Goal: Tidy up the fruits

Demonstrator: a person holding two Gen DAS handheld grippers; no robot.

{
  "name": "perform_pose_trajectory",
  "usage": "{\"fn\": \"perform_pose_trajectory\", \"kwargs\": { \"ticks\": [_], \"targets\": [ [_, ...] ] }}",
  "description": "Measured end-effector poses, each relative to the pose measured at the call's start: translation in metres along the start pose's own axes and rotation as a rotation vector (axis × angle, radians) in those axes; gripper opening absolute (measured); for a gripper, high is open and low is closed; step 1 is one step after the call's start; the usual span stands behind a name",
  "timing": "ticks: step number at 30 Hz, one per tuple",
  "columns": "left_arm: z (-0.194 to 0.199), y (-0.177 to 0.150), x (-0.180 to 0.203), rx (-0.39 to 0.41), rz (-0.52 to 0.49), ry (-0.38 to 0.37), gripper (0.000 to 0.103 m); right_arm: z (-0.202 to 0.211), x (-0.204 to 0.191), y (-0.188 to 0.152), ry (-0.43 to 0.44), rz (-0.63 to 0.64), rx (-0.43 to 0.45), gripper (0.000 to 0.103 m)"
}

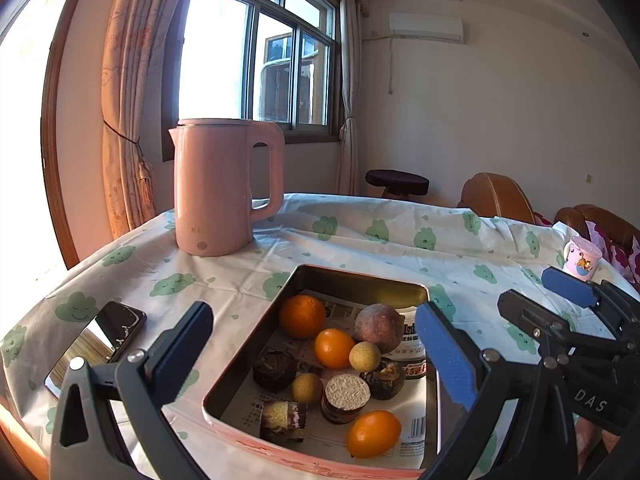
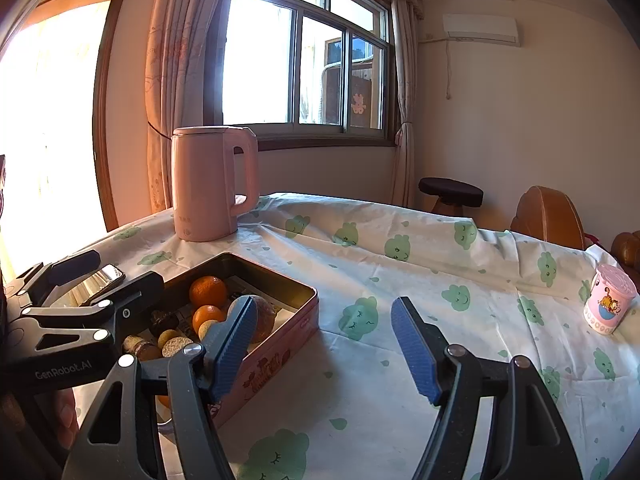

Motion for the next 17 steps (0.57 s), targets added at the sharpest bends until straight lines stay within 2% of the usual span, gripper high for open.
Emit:
{"fn": "perform_pose_trajectory", "kwargs": {
  "ticks": [12,17],
  "targets": [
    [0.001,-0.002,0.003,0.009,-0.014,-0.012,0.103,0.001,0.011,-0.006,-0.014,0.002,-0.017,0.071],
    [0.003,-0.002,0.005,0.009,-0.017,-0.029,0.103,-0.008,0.039,-0.024,-0.070,0.012,-0.122,0.081]
  ]
}}
Point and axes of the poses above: each gripper's, at about its wrist camera, not at the fingertips, and z roughly against the way its jaws point, x to its right, y to its top, the point moved 3 cm from there along -z, roughly the way its jaws point, and after that the axes turned 8 degrees about z, right-handed, at the moved point
